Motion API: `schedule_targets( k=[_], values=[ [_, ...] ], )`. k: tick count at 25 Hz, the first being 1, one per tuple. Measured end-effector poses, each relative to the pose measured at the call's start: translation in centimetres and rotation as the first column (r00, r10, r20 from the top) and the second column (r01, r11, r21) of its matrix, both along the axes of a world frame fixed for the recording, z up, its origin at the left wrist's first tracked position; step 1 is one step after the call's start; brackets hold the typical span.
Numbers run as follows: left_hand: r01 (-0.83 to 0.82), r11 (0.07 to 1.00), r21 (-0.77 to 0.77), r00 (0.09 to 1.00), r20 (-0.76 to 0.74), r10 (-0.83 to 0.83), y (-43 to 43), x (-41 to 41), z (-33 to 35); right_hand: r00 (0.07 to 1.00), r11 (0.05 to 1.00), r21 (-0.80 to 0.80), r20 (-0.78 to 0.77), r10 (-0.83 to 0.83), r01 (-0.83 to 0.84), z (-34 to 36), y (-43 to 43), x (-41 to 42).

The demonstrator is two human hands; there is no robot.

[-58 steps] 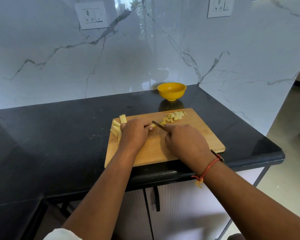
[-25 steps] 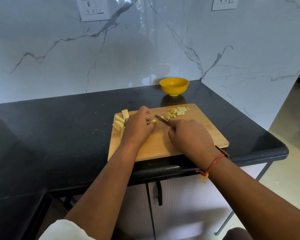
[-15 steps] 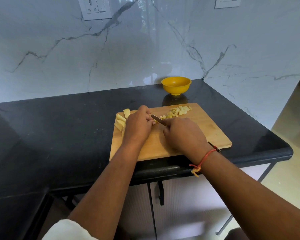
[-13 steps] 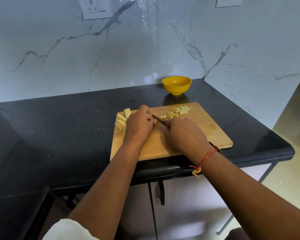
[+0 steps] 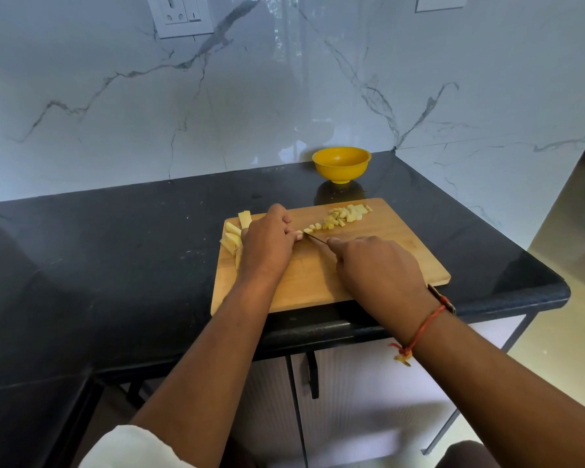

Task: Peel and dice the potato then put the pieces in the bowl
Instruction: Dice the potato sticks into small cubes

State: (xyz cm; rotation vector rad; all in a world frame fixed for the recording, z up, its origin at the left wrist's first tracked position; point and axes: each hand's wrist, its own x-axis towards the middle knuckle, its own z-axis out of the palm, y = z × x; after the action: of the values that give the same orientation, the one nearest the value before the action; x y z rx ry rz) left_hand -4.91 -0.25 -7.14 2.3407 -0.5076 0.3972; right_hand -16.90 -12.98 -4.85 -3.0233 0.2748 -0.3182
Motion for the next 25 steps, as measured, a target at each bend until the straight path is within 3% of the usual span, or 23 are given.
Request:
schedule_targets(
  k=[7,14,25],
  values=[
    [0.054,0.999,-0.002,0.999,-0.005,-0.054,0.1,0.3,0.0,0.999,0.984,0.180,0.040,-0.025,0.017,0.7,-0.6,0.5],
    [0.052,0.998,-0.037,0.999,-0.006,-0.052,0.1,0.4,-0.1,0.997,0.975,0.223,0.082,-0.004,-0.014,0.8,0.7,1.5],
    [0.054,0.998,-0.036,0.998,0.034,-0.052,0.2,0.2,-0.3,0.990,0.977,0.203,-0.138,-0.033,0.061,0.5,1.1,2.4]
  ],
)
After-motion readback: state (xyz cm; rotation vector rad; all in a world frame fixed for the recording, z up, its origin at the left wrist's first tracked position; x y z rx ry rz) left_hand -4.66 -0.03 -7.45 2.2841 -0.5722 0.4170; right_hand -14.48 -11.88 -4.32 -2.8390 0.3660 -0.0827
